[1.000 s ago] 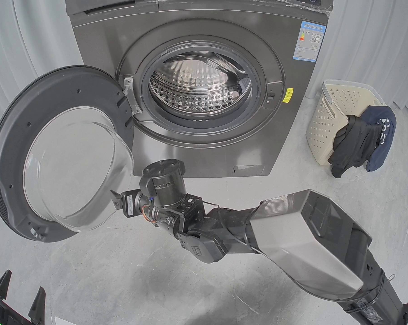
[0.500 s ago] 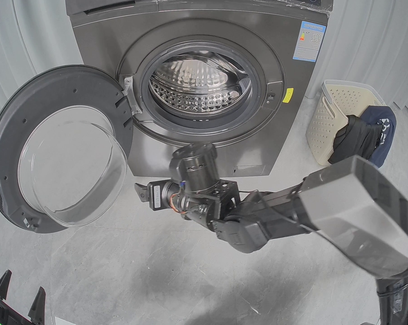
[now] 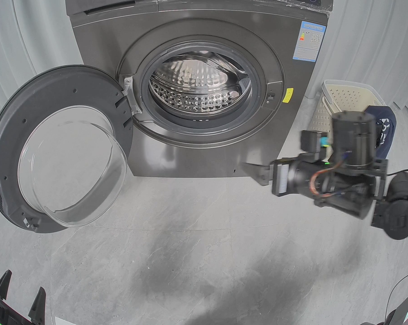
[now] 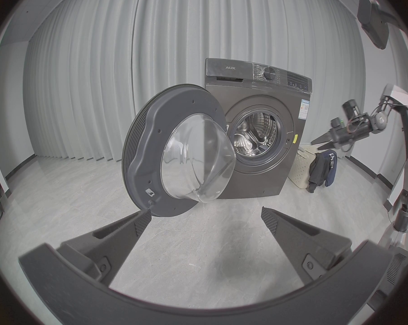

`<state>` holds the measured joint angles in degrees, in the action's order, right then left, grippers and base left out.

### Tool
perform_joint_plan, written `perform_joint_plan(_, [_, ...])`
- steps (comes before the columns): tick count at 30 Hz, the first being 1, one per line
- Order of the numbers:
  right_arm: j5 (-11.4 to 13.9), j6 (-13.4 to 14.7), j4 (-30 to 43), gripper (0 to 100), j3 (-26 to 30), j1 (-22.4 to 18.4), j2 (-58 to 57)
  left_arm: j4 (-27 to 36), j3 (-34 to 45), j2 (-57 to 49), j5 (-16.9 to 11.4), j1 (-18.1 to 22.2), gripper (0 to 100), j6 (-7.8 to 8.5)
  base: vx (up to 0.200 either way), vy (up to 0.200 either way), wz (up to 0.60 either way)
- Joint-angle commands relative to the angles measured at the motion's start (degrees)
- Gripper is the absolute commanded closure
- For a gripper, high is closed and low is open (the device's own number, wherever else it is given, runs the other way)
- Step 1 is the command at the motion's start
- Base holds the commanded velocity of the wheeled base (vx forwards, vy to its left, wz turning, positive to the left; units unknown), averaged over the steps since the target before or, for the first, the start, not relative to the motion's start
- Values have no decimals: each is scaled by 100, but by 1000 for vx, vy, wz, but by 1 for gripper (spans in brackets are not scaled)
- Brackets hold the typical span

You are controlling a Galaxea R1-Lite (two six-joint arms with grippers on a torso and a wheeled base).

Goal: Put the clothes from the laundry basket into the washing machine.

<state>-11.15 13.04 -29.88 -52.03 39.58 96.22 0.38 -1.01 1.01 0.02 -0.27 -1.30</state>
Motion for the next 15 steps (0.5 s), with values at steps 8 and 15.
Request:
perform_joint_plan(8, [26, -786, -352, 0, 3946, -2772, -5386, 6, 75, -66, -11, 0, 0, -1, 0, 0, 0])
perform_joint_plan(15, [149, -953, -282, 0, 4825, -3290, -6511, -3, 75, -66, 6, 0, 0, -19, 0, 0, 0])
